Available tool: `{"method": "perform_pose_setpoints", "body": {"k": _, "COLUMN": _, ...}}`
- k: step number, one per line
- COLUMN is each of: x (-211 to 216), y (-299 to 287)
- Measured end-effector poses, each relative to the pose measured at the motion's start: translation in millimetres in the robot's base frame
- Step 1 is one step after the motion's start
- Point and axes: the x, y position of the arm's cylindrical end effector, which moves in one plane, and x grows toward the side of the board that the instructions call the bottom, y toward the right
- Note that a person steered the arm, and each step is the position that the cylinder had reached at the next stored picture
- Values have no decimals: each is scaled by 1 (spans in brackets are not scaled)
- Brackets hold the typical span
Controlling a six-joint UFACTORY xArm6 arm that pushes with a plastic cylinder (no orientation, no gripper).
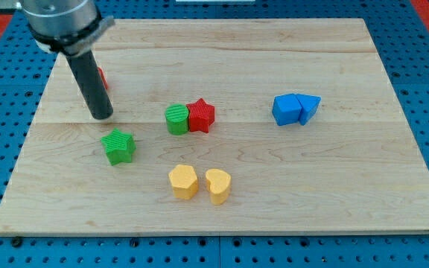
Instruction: Push the red circle to the top center
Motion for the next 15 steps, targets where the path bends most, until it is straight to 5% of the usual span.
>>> {"method": "perform_pose_setpoints", "body": {"k": 3, "x": -86, "y": -39}}
{"method": "perform_pose_setpoints", "body": {"k": 4, "x": -131, "y": 24}}
{"method": "perform_pose_setpoints", "body": {"k": 6, "x": -160, "y": -20}}
{"method": "perform_pose_setpoints", "body": {"k": 7, "x": -173, "y": -30}}
{"method": "perform_pose_setpoints", "body": {"k": 9, "x": -173, "y": 54}}
{"method": "perform_pose_setpoints", "body": {"k": 12, "x": -173, "y": 51}}
{"method": "perform_pose_setpoints", "body": {"k": 15, "x": -154, "y": 303}}
